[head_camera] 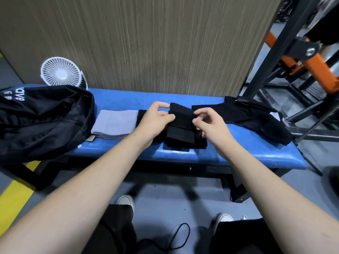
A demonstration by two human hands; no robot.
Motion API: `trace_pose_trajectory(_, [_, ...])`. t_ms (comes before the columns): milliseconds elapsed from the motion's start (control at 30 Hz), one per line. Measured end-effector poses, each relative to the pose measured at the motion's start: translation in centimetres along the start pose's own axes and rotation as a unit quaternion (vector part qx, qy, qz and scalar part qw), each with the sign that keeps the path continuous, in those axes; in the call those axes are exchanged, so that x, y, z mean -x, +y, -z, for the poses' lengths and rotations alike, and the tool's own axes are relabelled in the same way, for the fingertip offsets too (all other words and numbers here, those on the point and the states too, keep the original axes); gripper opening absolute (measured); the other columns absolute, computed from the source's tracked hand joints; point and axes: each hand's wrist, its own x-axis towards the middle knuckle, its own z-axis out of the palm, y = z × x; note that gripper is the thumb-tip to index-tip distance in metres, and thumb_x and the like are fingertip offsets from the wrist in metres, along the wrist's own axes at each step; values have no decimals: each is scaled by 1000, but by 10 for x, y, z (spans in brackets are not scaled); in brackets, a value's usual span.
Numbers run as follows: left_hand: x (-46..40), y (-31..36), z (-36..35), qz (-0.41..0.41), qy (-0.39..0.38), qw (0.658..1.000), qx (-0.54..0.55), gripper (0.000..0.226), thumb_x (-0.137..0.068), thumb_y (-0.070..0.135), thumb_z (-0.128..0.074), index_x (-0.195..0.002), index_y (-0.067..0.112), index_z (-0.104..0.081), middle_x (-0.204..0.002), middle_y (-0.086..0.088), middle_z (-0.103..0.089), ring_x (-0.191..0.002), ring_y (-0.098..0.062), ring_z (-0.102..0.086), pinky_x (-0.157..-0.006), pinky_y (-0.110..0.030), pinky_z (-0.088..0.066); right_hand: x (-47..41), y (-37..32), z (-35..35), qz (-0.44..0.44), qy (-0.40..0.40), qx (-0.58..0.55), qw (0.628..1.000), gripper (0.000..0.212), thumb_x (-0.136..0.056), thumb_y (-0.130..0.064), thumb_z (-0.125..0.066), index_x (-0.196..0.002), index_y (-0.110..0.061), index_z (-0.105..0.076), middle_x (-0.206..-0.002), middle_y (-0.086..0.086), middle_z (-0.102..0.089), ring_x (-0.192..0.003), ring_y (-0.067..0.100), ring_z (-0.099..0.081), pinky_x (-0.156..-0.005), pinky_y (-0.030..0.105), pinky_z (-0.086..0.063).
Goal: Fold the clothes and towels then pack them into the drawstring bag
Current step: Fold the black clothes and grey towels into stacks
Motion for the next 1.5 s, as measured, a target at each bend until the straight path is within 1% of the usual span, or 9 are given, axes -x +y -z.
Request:
trace_pose_trajectory(167, [1,8,19,-14,45,998,29,28,-93,13,-63,-118,24,-55,-97,-7,-72,-65,-9,-66,-62,-25,-50,-3,-7,-19,-33,-41,-98,994,39,-91,-4,-66,-125,-10,-49,-83,9,-62,-69,19,-61,-59,35,-50])
trace_pose_trajectory(300, [-3,-2,37,-40,90,994,-52,19,-92,16,-64,-108,25,-64,-102,-7,-70,-79,-14,-64,-74,-30,-50,-9,-11,-42,-46,-53,-121,990,34,-88,2,-67,-118,-4,-53,-75,10,-62,-60,19,-58,-60,34,-51])
trace_pose_trajectory(400, [-8,-10,49,-57,113,986,-108,16,-90,15,-66,-101,26,-71,-101,8,-67,-86,-13,-61,-87,-31,-50,-16,-10,-61,-54,-39,-87,994,25,-88,0,-67,-111,-3,-59,-77,7,-63,-52,18,-55,-62,33,-50])
trace_pose_trajectory(567, [-16,-20,66,-47,111,981,-155,21,-90,13,-66,-104,27,-71,-106,5,-70,-75,-12,-56,-78,-28,-46,-25,-7,-82,-38,-23,-31,999,21,-88,-4,-69,-108,-6,-65,-91,7,-59,-46,16,-52,-59,24,-50])
trace_pose_trajectory(767, [-17,-26,73,-19,90,975,-203,30,-92,13,-66,-120,20,-69,-98,10,-64,-102,-16,-60,-100,-35,-49,-25,-2,-89,-36,-31,22,999,22,-88,-7,-69,-110,-11,-67,-97,6,-61,-53,9,-55,-55,22,-48])
trace_pose_trajectory(867, [-16,-27,75,-25,89,970,-225,28,-91,18,-67,-119,22,-67,-115,1,-61,-112,-19,-59,-103,-37,-47,-25,-1,-88,-33,-34,30,998,22,-88,-9,-69,-109,-13,-66,-99,5,-61,-58,9,-57,-55,23,-48])
trace_pose_trajectory(1033, [-10,-30,70,-146,99,912,-369,29,-92,20,-63,-121,21,-64,-128,3,-50,-121,-20,-43,-103,-26,-32,-23,3,-82,130,-11,210,969,23,-88,-18,-69,-111,-22,-67,-111,1,-55,-85,14,-59,-85,15,-45])
trace_pose_trajectory(1167, [-12,-40,69,-193,64,863,-462,36,-90,21,-67,-126,20,-65,-132,-4,-56,-121,-32,-52,-108,-44,-38,-19,7,-84,215,-57,376,900,32,-85,-29,-67,-116,-22,-69,-116,5,-59,-107,28,-59,-96,44,-47])
trace_pose_trajectory(1500, [-10,-38,67,-161,74,853,-491,35,-89,22,-70,-124,25,-68,-131,-3,-60,-120,-36,-51,-106,-51,-39,-13,3,-69,204,-85,354,909,36,-92,-28,-64,-127,-21,-62,-127,3,-57,-114,26,-52,-102,42,-40])
